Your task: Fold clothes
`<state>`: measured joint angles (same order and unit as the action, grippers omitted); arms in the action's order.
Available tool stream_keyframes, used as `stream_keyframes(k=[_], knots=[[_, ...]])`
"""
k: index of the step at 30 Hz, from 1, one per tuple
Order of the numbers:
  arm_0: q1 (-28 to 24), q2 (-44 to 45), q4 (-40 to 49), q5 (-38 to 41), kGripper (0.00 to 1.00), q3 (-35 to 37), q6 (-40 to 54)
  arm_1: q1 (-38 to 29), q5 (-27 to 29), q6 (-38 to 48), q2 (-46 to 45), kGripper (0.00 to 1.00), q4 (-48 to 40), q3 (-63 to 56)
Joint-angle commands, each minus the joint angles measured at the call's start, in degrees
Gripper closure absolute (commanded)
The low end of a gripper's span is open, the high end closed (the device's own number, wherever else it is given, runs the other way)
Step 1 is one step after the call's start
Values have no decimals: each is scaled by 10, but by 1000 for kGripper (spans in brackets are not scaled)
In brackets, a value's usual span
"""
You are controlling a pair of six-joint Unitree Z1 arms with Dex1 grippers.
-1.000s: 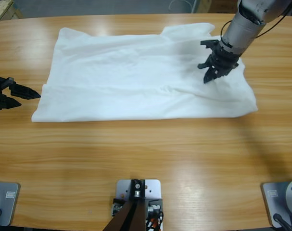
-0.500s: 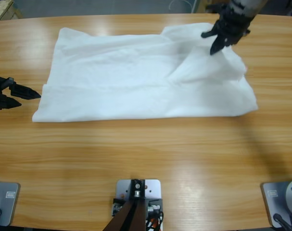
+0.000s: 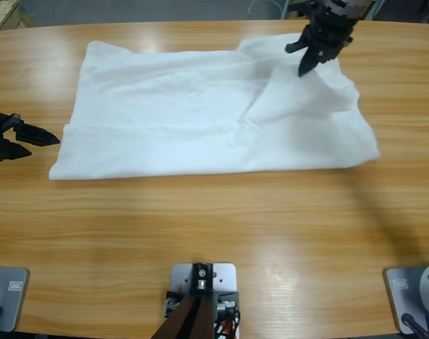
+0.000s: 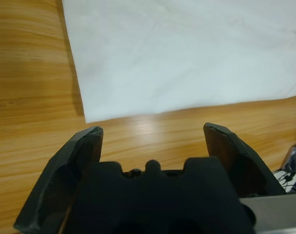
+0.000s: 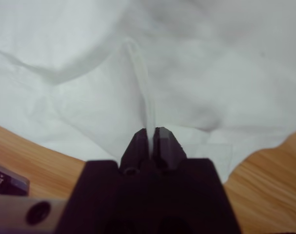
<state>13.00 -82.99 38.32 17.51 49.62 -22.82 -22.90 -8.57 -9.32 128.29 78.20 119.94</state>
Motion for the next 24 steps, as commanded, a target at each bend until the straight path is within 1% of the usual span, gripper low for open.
stream_keyframes(k=[1, 14, 19, 24], knots=[[3, -20, 3, 3, 194, 6, 8, -28, -20, -31, 49, 1000, 6, 18], [4, -18, 3, 3, 196, 6, 8, -54, -22, -43, 32, 1000, 10, 16], [4, -17, 3, 3, 196, 6, 8, -61, -22, -40, 12, 1000, 5, -25], [4, -17, 3, 6, 195, 6, 8, -67, -23, -14, -21, 1000, -24, -90]])
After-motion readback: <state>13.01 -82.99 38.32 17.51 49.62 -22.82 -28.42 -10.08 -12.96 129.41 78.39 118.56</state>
